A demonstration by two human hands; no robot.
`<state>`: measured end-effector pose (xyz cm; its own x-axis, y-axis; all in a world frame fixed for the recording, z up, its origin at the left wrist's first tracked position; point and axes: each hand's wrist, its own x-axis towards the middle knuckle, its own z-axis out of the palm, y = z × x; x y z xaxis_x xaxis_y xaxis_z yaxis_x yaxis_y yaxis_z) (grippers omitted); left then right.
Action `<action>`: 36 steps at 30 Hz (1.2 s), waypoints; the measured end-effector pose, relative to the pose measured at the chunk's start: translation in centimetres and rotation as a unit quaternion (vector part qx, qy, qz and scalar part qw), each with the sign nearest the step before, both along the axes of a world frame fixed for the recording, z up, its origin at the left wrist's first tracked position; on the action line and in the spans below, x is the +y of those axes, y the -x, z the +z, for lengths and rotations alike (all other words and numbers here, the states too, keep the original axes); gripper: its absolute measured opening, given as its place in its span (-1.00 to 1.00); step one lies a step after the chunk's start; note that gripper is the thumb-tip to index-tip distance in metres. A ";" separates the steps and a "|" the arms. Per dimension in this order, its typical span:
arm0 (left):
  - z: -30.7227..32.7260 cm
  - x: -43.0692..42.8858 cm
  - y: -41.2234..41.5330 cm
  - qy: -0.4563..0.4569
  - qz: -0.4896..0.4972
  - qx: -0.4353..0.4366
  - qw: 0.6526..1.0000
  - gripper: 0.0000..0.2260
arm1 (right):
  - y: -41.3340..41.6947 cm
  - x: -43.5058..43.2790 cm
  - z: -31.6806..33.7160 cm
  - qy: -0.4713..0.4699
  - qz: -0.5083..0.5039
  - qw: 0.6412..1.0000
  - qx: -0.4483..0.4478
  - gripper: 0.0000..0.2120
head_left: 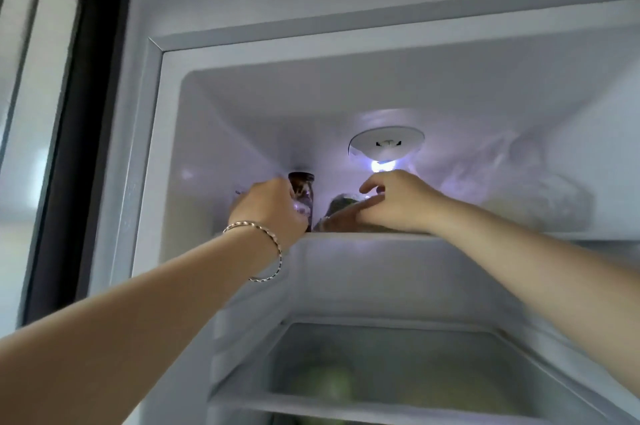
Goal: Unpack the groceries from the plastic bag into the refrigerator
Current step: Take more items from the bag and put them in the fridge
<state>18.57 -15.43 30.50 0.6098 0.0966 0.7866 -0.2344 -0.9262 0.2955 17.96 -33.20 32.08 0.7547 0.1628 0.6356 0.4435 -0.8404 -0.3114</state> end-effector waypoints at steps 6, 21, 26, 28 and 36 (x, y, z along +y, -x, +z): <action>0.6 0.9 -1.4 -0.009 0.019 0.044 0.999 -0.79 | 0.6 -0.2 0.4 0.029 0.146 0.982 0.116 -0.66; 2.3 2.6 -1.0 0.167 -0.249 0.191 0.935 -0.64 | -2.7 5.4 0.3 0.117 -0.054 0.991 0.023 -0.79; 1.4 1.0 -2.5 0.051 -0.192 0.120 0.973 -0.92 | -3.4 5.8 0.4 0.116 -0.050 0.991 0.037 -0.70; 1.3 0.5 -3.5 0.015 -0.170 0.119 0.978 -0.82 | -3.8 5.0 0.2 0.111 -0.033 0.992 0.048 -0.84; 2.4 2.1 -5.0 -0.034 -0.202 0.199 0.959 -0.92 | -4.5 3.9 0.2 0.038 -0.031 0.999 -0.003 -0.78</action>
<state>23.56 -13.33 32.89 0.8396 -0.2530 0.4807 -0.4588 -0.8042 0.3779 22.48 -29.34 32.26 0.7608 0.1636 0.6280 0.3913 -0.8876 -0.2429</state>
